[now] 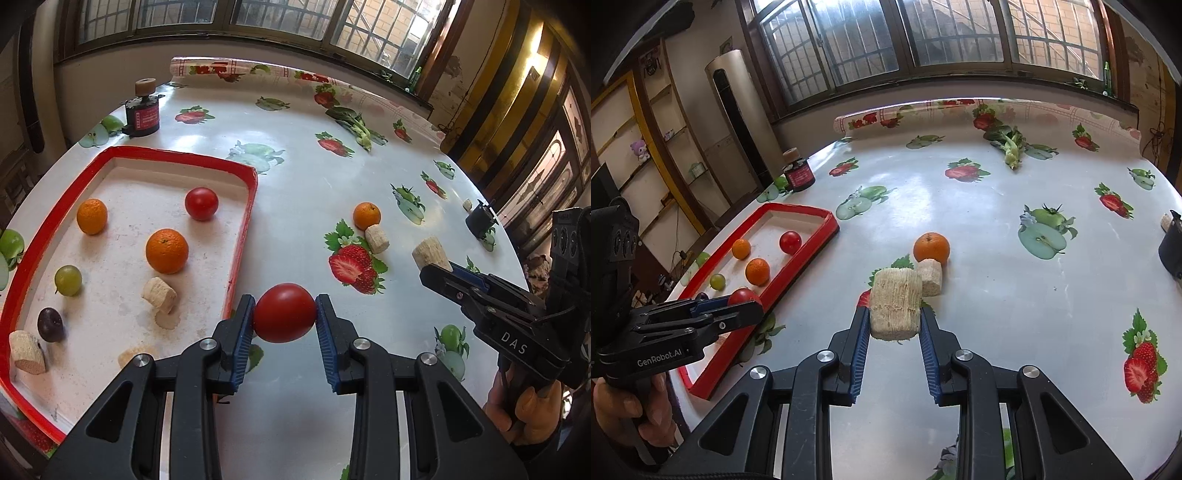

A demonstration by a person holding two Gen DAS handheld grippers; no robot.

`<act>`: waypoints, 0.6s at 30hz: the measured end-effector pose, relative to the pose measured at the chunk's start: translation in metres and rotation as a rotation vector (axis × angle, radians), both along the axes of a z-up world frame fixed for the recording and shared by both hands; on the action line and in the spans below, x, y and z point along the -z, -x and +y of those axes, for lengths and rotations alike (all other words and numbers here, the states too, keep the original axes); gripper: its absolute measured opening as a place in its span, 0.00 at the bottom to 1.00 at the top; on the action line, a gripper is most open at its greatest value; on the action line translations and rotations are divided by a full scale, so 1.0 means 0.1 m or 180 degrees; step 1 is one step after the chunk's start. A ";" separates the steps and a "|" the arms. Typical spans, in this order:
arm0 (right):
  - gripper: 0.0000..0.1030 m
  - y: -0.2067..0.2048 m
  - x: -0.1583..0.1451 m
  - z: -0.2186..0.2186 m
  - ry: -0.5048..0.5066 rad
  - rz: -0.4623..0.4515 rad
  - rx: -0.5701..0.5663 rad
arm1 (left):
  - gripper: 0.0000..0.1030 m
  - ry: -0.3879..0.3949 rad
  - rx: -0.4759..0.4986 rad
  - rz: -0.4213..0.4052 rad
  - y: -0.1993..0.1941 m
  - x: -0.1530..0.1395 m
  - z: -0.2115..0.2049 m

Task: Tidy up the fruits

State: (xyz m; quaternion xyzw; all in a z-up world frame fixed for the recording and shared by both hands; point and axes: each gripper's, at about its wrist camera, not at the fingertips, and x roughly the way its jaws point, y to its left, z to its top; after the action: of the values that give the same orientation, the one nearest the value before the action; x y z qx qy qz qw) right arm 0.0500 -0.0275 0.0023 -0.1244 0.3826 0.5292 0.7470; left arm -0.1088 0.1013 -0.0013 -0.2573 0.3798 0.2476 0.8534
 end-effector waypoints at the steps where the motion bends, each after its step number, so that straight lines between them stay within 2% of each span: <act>1: 0.27 0.03 0.00 0.02 -0.0003 0.0003 -0.0019 | 0.30 -0.0005 -0.0025 -0.0002 0.04 -0.01 0.01; 18: 0.27 0.48 -0.07 0.33 -0.0055 -0.0004 -0.0365 | 0.30 -0.0022 -0.0453 -0.0033 0.67 -0.01 0.27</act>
State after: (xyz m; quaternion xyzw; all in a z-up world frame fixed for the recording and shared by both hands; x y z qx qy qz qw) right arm 0.0022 0.0057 0.0096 -0.1400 0.3698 0.5744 0.7167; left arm -0.1753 0.1281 -0.0003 -0.2820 0.3553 0.3075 0.8365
